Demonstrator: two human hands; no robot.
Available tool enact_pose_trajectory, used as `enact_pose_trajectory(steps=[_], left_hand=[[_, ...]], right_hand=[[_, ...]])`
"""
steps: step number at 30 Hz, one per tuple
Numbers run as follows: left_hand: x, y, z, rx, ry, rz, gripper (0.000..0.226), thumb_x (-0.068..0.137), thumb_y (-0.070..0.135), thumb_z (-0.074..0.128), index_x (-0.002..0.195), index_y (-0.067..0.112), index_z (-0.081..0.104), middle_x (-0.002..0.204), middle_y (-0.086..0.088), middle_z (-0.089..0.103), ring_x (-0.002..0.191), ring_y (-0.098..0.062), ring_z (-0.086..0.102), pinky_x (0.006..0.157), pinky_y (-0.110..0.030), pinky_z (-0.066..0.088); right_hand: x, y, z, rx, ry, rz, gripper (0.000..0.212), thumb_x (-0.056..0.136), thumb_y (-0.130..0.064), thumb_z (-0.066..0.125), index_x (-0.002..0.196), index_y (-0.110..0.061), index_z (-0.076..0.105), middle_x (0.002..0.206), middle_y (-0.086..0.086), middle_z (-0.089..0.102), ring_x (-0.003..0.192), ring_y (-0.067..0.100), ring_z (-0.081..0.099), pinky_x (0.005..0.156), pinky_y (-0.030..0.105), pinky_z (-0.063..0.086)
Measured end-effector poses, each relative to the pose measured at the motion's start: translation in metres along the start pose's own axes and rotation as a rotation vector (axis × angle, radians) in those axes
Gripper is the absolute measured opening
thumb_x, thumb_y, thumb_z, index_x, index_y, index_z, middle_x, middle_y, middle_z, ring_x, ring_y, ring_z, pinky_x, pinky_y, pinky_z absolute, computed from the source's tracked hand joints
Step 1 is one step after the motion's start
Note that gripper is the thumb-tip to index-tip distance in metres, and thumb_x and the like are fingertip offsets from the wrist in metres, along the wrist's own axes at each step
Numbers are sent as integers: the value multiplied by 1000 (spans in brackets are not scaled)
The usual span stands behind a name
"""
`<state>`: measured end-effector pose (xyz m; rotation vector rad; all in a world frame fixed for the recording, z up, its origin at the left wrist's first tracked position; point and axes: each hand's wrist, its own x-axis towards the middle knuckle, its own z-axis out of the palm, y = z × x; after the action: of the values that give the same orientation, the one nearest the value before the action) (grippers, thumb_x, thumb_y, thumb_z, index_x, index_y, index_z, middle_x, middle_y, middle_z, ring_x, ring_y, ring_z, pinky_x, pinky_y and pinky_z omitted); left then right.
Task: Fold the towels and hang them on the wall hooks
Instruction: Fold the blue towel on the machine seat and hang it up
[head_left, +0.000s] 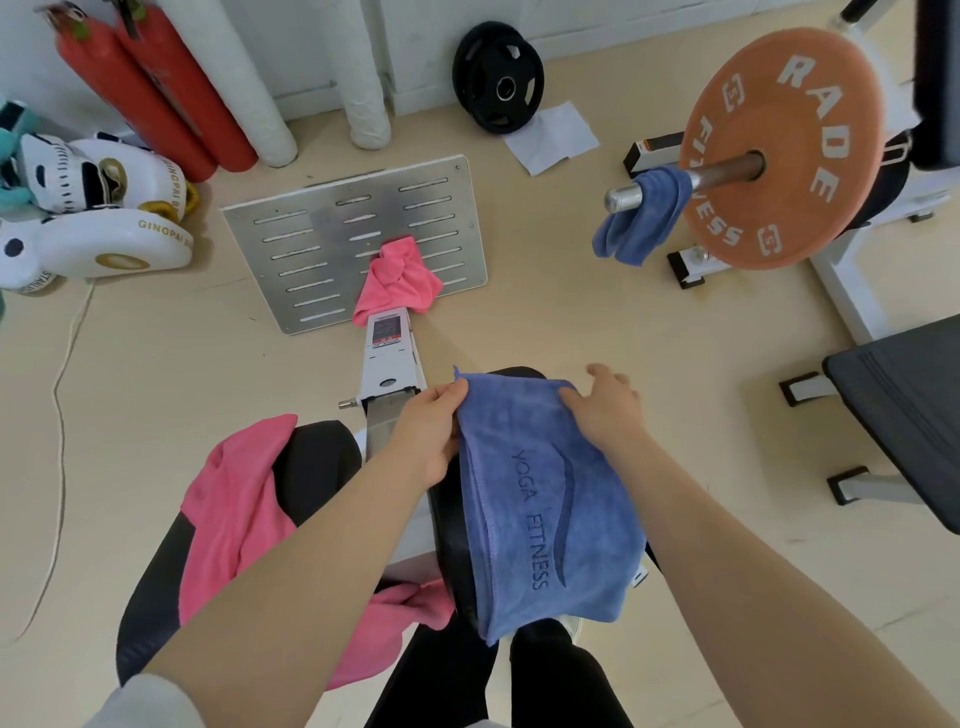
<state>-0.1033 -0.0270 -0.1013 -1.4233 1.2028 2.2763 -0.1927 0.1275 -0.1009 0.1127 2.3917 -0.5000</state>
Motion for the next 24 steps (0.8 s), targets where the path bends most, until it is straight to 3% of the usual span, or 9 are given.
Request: enact_pose_trajectory(steps=[3,4,8,10,12,16,18,20,24], left_hand=[[3,0,-1,-5,25,-34,19,96,23,48,105,7,53,92,-6,63,79,-16,60,64,-27,49],[3,2,-2,3,23,-42,20,97,24,47,107,7,51,92,-6,62,79,-17,60,63,-28,49],[2,10,-4,9,-30,-58,21,98,26,45,107,8,51,90,-5,63,79,-17,61,66,-32,51],[2,17,-2,-49,-8,-6,23,98,24,44,95,6,59,83,-3,67,77,-15,62,70,-31,52],[2,23,-1,-160,40,29,22,97,24,48,86,11,61,81,-3,67,77,-16,62,78,-32,52],[-7,25,-3,-65,-216,-91,55,90,59,35,109,18,66,105,-3,71,97,-16,67,79,-32,52],[-10,15,-5,33,-293,-147,43,91,47,46,117,17,62,115,-2,68,105,-17,65,84,-33,51],[-10,7,-7,84,-263,-160,35,90,24,58,122,9,58,117,-7,67,104,-21,65,83,-34,53],[-7,2,-6,46,-193,-65,30,92,5,51,122,5,54,117,-12,64,99,-24,63,85,-35,52]], right_hand=[[2,6,-2,246,-211,158,35,88,-38,53,73,-6,50,74,9,52,72,26,50,66,31,38],[4,8,-2,303,-230,148,33,85,-34,57,69,-7,49,70,8,50,67,24,48,63,30,37],[0,9,-13,446,-242,6,18,82,-17,60,68,-13,50,72,10,50,66,20,47,61,32,38],[-1,4,-19,596,-279,-80,11,90,-17,54,87,-8,58,86,11,60,78,22,57,72,37,47],[0,-6,-20,761,-273,-93,18,95,-21,47,105,-7,55,101,9,62,91,23,60,85,41,49],[5,-25,-11,814,-218,-25,16,95,-24,46,100,-10,53,99,7,61,89,23,58,79,37,49],[7,-29,-8,830,-186,-34,13,95,-23,46,99,-12,52,97,7,61,88,22,59,76,35,50],[12,-31,-10,869,-143,-40,12,95,-23,46,95,-13,53,94,7,62,86,21,60,76,35,51],[22,-19,-15,769,-285,22,31,90,-36,54,99,-8,62,105,13,68,97,28,65,92,43,51]])
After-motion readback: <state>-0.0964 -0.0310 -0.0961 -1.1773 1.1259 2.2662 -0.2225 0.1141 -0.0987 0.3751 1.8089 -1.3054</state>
